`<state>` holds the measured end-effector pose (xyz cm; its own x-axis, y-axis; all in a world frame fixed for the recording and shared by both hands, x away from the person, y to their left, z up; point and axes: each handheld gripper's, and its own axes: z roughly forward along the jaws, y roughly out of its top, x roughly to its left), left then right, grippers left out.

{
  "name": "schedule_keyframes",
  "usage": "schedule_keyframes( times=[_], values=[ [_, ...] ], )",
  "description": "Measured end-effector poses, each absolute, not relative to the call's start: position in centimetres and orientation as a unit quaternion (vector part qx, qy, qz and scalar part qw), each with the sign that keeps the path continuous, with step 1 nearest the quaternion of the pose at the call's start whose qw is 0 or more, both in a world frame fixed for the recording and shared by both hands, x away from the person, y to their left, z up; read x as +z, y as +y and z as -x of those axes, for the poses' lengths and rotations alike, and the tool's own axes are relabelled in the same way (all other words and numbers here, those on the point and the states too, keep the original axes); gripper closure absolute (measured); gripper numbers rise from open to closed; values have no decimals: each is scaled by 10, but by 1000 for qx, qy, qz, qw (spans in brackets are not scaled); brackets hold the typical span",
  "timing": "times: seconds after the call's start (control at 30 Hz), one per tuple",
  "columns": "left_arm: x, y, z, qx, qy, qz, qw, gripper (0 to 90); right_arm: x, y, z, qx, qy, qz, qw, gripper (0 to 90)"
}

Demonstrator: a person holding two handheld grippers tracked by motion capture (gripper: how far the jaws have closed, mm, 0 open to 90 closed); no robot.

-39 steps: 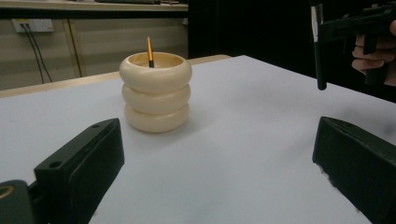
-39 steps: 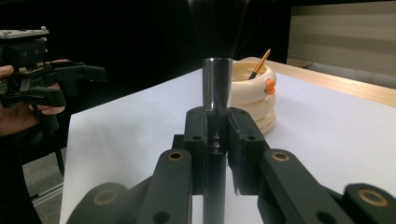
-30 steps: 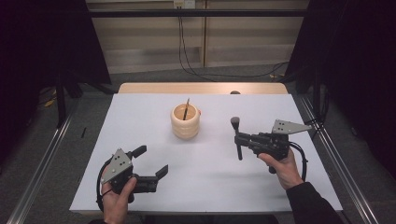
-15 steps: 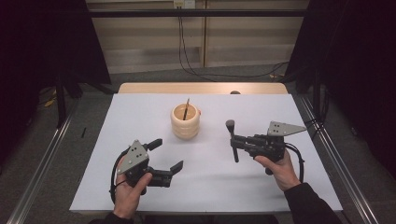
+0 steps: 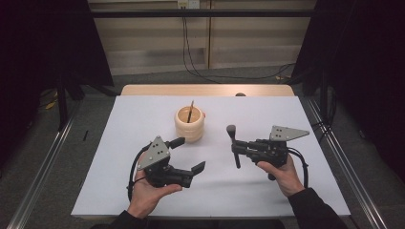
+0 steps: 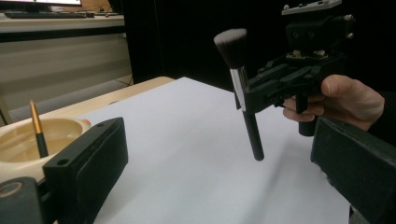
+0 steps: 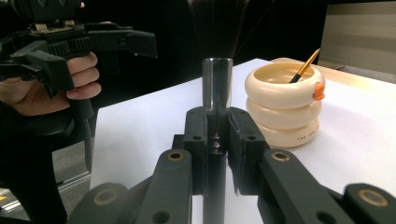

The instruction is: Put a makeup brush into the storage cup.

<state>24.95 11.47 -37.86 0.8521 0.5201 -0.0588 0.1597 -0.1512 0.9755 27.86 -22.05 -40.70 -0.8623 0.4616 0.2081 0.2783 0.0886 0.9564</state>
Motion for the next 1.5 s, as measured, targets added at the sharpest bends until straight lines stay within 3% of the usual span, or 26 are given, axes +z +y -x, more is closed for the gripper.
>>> schedule_keyframes(
  times=[0.63,0.9,1.5],
  values=[
    [-374,79,-263,113,213,-736,633,34,-405,-210,-274,631,736,-237,64,782],
    [-371,69,-267,124,206,-732,637,40,-403,-206,-272,634,736,-230,60,782],
    [-374,59,-282,120,212,-731,637,205,-405,-199,-271,630,742,-223,58,782]
  ],
)
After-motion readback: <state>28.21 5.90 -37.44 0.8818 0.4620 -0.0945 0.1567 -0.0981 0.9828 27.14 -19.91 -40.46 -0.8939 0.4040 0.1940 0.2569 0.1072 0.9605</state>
